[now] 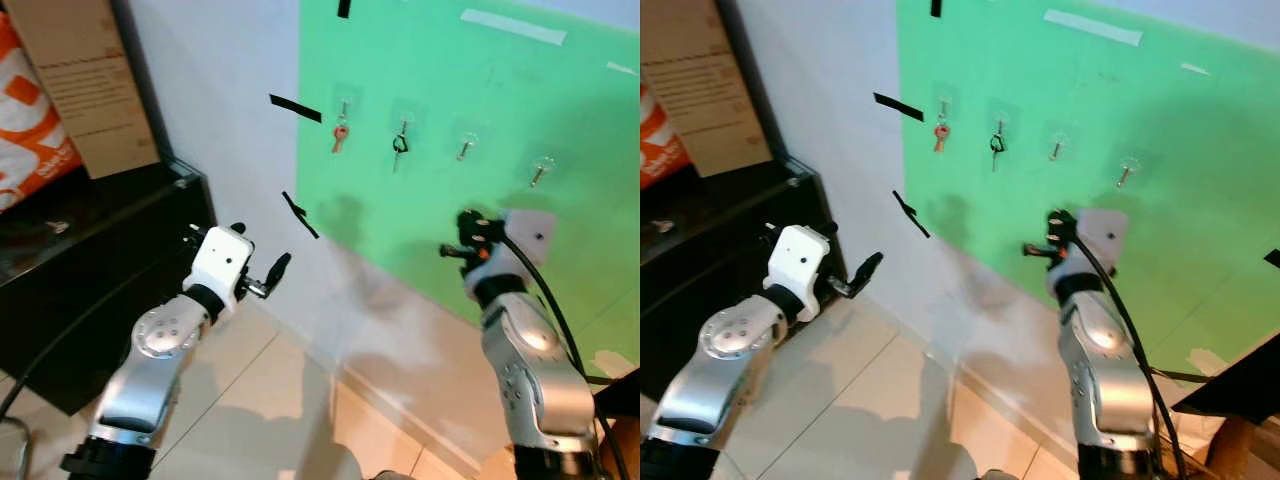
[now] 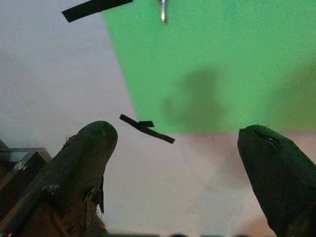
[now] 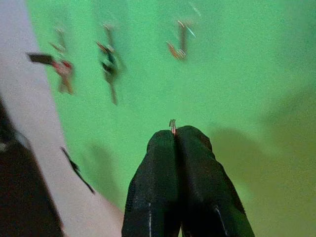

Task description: Hang keys on a hook

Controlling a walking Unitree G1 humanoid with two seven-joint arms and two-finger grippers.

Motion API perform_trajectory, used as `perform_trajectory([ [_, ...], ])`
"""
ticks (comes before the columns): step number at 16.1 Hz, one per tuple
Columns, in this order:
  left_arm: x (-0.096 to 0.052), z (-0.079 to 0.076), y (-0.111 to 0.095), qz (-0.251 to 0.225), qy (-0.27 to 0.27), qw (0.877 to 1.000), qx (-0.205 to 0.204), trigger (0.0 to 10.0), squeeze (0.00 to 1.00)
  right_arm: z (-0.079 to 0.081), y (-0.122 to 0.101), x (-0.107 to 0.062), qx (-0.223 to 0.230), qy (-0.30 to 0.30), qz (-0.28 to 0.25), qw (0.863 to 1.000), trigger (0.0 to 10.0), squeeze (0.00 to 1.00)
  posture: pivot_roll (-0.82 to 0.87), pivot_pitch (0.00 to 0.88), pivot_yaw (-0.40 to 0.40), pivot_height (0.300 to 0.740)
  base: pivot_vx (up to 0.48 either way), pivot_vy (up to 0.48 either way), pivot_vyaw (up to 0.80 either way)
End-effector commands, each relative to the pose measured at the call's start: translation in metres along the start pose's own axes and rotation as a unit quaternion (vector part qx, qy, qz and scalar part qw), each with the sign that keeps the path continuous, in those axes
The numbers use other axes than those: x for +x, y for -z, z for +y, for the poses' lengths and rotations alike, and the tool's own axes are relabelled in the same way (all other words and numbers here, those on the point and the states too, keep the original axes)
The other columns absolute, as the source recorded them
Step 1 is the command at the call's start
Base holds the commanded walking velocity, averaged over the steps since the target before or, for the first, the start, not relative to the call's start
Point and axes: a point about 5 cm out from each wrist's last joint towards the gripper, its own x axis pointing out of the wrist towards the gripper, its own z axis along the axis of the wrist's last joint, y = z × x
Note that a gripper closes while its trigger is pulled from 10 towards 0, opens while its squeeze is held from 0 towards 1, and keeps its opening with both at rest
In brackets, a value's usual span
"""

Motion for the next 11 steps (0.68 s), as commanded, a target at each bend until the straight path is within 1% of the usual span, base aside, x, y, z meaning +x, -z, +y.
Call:
perform_trajectory([
  [1, 0.003, -0.004, -0.008, -0.019, 0.031, 0.999, 0.003, 10.0, 0.0, 0.0, -0.004, 0.003, 0.001, -0.002, -0.009, 1.0, 10.0, 0.0, -0.01, 0.0, -0.004, 0.74, 0.0, 0.0, 0.0],
  [3, 0.002, -0.006, -0.011, -0.027, 0.053, 0.998, 0.0, 10.0, 0.0, 0.001, -0.008, 0.006, 0.002, -0.005, -0.017, 1.0, 10.0, 0.0, -0.01, 0.0, -0.003, 0.74, 0.0, 0.0, 0.0],
  [5, 0.0, -0.012, -0.016, -0.039, 0.104, 0.994, -0.006, 10.0, 0.0, 0.003, -0.013, 0.011, 0.006, -0.009, -0.027, 1.0, 10.0, 0.0, -0.01, 0.0, 0.0, 0.74, 0.0, 0.0, 0.0],
  [7, -0.002, -0.019, -0.021, -0.053, 0.147, 0.988, -0.015, 10.0, 0.0, 0.009, -0.016, 0.016, 0.011, -0.026, -0.03, 0.999, 10.0, 0.0, -0.01, 0.0, 0.0, 0.74, 0.0, 0.0, 0.0],
  [8, -0.002, -0.02, -0.022, -0.053, 0.155, 0.986, -0.015, 10.0, 0.0, 0.012, -0.017, 0.018, 0.013, -0.033, -0.031, 0.999, 10.0, 0.0, 0.0, 0.0, 0.0, 0.74, 0.0, 0.0, 0.0],
  [11, -0.002, -0.018, -0.022, -0.054, 0.157, 0.986, -0.013, 10.0, 0.0, 0.017, -0.023, 0.024, 0.02, -0.044, -0.041, 0.998, 10.0, 0.0, 0.0, 0.0, 0.001, 0.74, 0.0, 0.0, 0.0],
])
